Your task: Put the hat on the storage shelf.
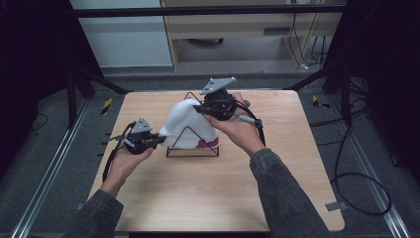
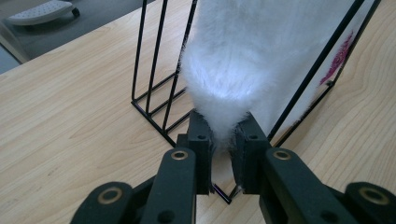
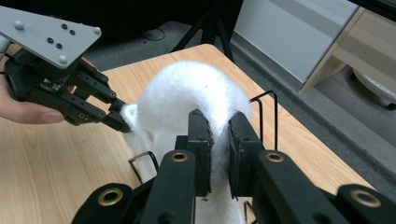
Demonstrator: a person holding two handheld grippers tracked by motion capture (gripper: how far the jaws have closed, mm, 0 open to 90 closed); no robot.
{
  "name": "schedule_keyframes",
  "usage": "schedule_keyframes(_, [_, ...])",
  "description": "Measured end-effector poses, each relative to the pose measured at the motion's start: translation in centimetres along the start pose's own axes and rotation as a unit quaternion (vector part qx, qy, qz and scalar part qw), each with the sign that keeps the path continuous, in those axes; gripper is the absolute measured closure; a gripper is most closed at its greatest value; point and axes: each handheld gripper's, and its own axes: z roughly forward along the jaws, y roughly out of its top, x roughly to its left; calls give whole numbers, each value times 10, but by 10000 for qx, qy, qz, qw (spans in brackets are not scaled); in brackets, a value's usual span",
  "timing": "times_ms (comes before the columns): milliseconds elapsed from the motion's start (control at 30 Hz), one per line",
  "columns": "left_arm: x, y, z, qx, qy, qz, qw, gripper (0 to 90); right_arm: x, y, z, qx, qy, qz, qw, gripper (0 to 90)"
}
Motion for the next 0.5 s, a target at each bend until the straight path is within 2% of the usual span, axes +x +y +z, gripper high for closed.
schedule_keyframes(500, [2, -11, 4, 33, -66, -102, 9999, 790, 3, -1, 4, 57, 91, -2, 9999, 813])
